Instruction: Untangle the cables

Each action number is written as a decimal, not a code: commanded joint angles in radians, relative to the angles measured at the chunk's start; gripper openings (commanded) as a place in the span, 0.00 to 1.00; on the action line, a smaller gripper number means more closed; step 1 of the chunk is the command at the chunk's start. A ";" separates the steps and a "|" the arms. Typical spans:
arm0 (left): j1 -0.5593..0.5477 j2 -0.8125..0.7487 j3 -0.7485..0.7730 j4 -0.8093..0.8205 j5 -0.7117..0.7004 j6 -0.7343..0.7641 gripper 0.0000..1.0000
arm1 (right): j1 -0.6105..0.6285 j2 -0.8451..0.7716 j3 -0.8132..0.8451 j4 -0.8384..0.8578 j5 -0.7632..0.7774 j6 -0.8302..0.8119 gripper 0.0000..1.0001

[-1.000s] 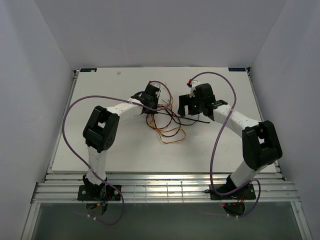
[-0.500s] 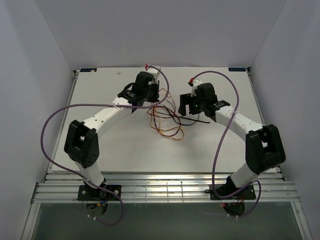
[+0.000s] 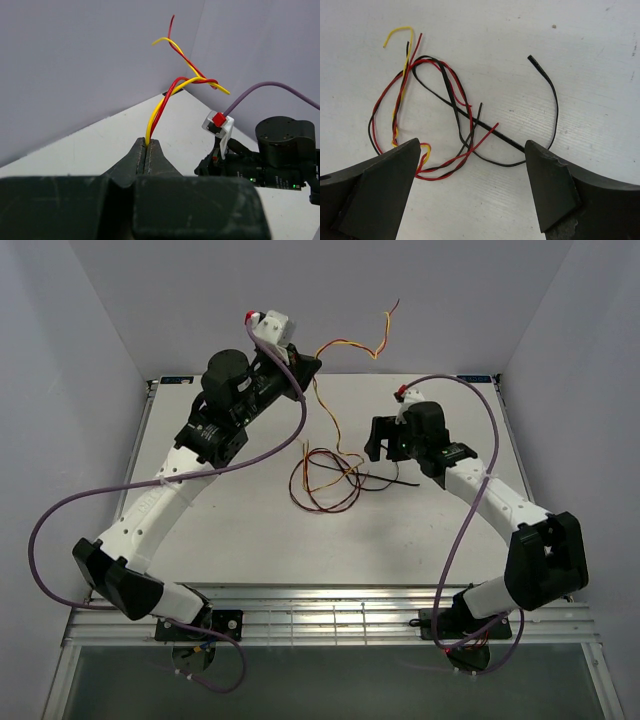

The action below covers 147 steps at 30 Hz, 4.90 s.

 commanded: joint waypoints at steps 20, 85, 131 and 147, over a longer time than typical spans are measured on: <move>-0.004 -0.166 -0.481 0.079 0.064 -0.033 0.00 | -0.192 -0.181 -0.051 0.096 -0.239 0.281 0.90; -0.026 -0.221 -0.550 0.101 0.135 -0.039 0.00 | 0.018 0.230 0.223 0.237 0.149 0.511 0.08; -0.036 0.046 -0.294 0.383 0.259 -0.257 0.86 | 0.035 -0.155 0.058 0.579 -0.368 0.156 0.08; -0.036 0.053 -0.350 0.527 0.260 -0.346 0.60 | 0.035 -0.139 0.076 0.531 -0.366 0.202 0.08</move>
